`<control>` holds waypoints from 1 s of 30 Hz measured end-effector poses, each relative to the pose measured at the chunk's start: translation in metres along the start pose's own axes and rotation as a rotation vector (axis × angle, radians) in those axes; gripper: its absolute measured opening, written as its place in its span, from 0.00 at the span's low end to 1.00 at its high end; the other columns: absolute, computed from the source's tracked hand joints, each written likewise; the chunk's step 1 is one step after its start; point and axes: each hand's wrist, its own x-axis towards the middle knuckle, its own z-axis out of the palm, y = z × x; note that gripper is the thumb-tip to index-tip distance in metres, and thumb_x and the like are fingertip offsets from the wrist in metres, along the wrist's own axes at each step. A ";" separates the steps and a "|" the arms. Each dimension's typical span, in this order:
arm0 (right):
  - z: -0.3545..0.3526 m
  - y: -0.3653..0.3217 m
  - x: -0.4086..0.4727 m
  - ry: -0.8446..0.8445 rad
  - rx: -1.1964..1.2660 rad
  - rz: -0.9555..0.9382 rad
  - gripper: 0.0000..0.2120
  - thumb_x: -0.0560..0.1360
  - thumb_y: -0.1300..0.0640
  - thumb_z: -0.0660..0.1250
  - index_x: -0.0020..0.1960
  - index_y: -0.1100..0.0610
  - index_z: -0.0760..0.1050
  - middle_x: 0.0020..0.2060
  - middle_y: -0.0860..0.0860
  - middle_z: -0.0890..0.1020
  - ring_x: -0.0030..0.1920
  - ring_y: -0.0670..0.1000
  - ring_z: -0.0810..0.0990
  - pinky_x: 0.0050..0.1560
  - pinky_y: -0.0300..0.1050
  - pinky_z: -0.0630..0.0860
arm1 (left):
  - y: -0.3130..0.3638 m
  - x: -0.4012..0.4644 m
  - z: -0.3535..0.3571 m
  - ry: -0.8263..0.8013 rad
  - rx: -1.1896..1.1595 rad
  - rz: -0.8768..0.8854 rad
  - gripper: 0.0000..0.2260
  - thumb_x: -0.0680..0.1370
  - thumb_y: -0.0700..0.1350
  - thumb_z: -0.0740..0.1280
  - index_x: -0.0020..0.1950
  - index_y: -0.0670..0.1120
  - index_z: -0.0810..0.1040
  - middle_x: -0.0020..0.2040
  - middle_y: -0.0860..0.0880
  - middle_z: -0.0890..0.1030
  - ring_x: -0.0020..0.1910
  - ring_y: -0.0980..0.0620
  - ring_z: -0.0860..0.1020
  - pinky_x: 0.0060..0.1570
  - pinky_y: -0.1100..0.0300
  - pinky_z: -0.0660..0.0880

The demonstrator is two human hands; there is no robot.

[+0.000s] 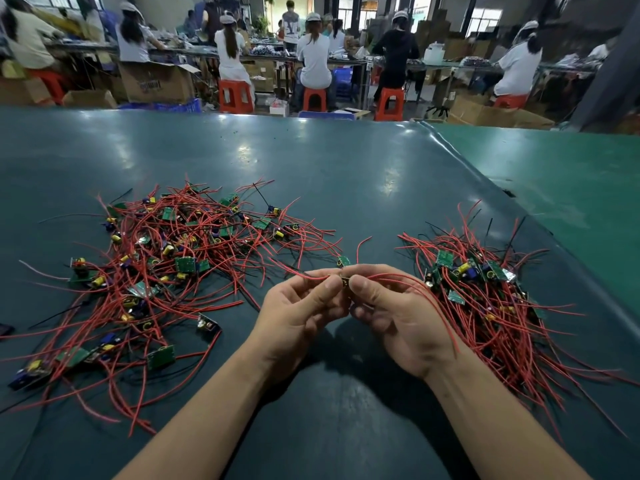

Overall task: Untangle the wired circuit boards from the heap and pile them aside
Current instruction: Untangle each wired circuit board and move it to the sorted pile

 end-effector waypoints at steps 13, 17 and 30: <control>0.008 0.007 0.002 0.289 0.003 0.024 0.09 0.62 0.53 0.75 0.39 0.57 0.85 0.34 0.53 0.80 0.29 0.45 0.73 0.28 0.36 0.72 | -0.001 -0.005 0.000 0.010 0.446 0.383 0.14 0.65 0.32 0.76 0.46 0.36 0.75 0.35 0.53 0.82 0.35 0.59 0.79 0.39 0.69 0.75; 0.000 0.003 0.002 0.325 -0.077 0.053 0.04 0.65 0.58 0.76 0.37 0.58 0.83 0.26 0.48 0.73 0.26 0.44 0.68 0.28 0.37 0.66 | -0.001 -0.008 -0.001 -0.025 0.538 0.376 0.12 0.65 0.30 0.77 0.43 0.37 0.77 0.34 0.52 0.82 0.34 0.58 0.79 0.38 0.68 0.75; -0.033 -0.005 0.010 0.766 -0.546 -0.502 0.06 0.76 0.58 0.71 0.41 0.51 0.80 0.35 0.57 0.78 0.29 0.51 0.72 0.34 0.44 0.70 | 0.007 -0.006 -0.016 -0.110 0.285 0.374 0.15 0.59 0.40 0.77 0.36 0.45 0.71 0.34 0.51 0.76 0.34 0.55 0.72 0.38 0.64 0.71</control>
